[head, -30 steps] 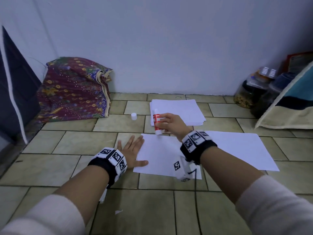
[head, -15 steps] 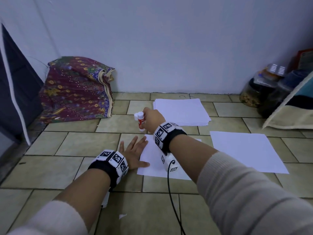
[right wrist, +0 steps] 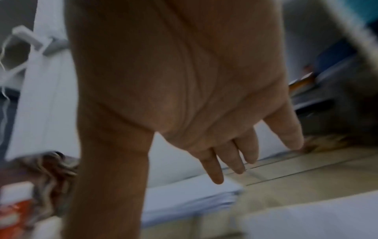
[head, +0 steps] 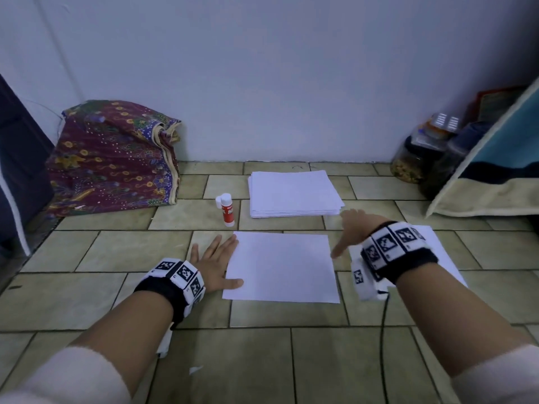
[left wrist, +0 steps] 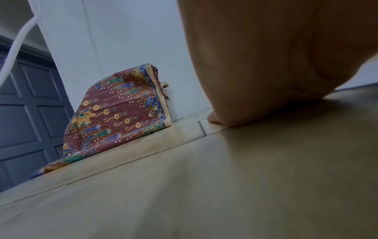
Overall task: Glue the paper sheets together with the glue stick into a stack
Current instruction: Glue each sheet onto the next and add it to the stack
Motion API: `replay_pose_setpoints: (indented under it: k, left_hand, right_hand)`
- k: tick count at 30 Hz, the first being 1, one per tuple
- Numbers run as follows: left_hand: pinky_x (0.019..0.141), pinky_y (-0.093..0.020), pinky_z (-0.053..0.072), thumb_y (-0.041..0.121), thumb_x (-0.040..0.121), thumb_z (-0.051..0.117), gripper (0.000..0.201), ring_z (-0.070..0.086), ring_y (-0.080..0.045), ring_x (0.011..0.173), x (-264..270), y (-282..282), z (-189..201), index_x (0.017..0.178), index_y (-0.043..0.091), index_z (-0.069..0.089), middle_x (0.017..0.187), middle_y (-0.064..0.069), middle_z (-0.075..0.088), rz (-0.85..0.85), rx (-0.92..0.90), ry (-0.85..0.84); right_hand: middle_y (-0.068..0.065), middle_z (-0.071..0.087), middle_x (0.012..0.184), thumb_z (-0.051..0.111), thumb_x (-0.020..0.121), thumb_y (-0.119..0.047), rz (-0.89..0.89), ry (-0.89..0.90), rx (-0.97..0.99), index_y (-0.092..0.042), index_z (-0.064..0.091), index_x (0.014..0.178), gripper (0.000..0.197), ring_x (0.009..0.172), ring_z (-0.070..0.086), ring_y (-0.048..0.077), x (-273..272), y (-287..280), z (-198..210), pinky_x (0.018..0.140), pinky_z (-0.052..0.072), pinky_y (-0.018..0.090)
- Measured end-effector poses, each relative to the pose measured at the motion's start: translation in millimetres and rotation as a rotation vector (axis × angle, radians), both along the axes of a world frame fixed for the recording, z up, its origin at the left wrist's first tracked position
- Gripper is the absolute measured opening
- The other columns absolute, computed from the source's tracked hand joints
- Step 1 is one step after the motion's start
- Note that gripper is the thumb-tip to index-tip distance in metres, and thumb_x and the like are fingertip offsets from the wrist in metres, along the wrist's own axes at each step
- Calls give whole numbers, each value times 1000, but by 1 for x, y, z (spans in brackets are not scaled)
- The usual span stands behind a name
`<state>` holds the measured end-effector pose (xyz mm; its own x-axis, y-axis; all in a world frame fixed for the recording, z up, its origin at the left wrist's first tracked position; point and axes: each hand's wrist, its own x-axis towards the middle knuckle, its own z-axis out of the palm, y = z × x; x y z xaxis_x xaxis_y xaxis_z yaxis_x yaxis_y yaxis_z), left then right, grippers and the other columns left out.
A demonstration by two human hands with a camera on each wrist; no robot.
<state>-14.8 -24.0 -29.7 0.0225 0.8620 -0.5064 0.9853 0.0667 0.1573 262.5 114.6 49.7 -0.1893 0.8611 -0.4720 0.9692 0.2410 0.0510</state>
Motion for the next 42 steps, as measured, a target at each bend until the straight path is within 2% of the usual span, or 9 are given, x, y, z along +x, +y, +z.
replay_pose_setpoints:
  k: [3, 7, 9, 11, 14, 19, 25, 33, 42]
  left_hand:
    - [114, -57, -8, 85, 48, 15, 126, -23, -16, 145, 2, 1, 4, 150, 22, -20, 155, 11, -29, -10, -23, 17]
    - [115, -58, -2, 84, 36, 7, 133, -17, -18, 147, 4, 3, 14, 153, 22, -10, 159, 10, -20, -40, -2, 77]
    - [114, -59, -3, 87, 35, 8, 136, -16, -20, 147, 6, 4, 18, 154, 21, -4, 160, 8, -14, -58, 31, 102]
    - [114, -59, -3, 98, 27, 8, 150, -15, -21, 147, 9, 5, 19, 154, 19, -1, 160, 6, -11, -86, 40, 106]
    - [115, -58, 0, 99, 28, 9, 150, -11, -21, 147, 23, 7, 18, 152, 15, 4, 160, 2, -6, -122, 65, 133]
    - [116, -55, -3, 73, 81, 48, 106, -17, -22, 147, 53, 9, 18, 152, 9, 2, 160, -3, -14, -92, 89, 105]
    - [119, -49, 1, 67, 86, 48, 102, -15, -25, 147, 49, 6, 15, 153, 12, -4, 160, -7, -18, -81, 73, 108]
    - [120, -45, 3, 65, 81, 59, 116, -13, -21, 148, 40, 5, 22, 151, 9, -14, 161, -4, -15, -127, 49, 42]
    - [119, -45, -2, 71, 82, 51, 116, -18, -21, 147, 40, 3, 16, 150, 9, -19, 159, -6, -23, -147, 23, 122]
  right_hand:
    - [12, 19, 153, 80, 60, -61, -53, -158, 2, -6, 16, 148, 122, 142, 21, 27, 48, -10, -22, 109, 34, 46]
    - [11, -6, 160, 77, 69, -56, -113, 43, -78, -8, -3, 152, 125, 148, 4, 25, 76, -16, -37, 117, 21, 44]
    - [11, 17, 157, 73, 76, -50, -126, 133, -24, -9, 14, 150, 103, 140, 28, 25, 76, -16, -32, 108, 34, 37]
    - [11, 49, 137, 67, 83, -40, -147, 211, 58, -12, 40, 135, 65, 112, 51, 25, 72, -17, -22, 81, 42, 27]
    - [13, 59, 121, 65, 85, -41, -154, 369, 103, -7, 50, 121, 52, 93, 51, 24, 50, -25, -9, 71, 35, 28]
    - [10, 51, 136, 65, 87, -40, 15, 520, -20, -7, 39, 137, 65, 121, 48, 25, -22, -60, -14, 81, 33, 27]
    - [10, 37, 144, 64, 84, -51, 108, 441, -113, -7, 33, 142, 79, 134, 32, 27, -68, -79, -44, 107, 33, 41]
    - [8, 0, 161, 48, 93, -52, 118, 365, -154, -8, 12, 152, 82, 148, -1, 26, -72, -80, -50, 117, 14, 51]
    - [13, 18, 156, 36, 100, -43, 60, 403, -155, -2, 22, 147, 64, 143, 18, 27, -80, -82, -46, 114, 22, 50]
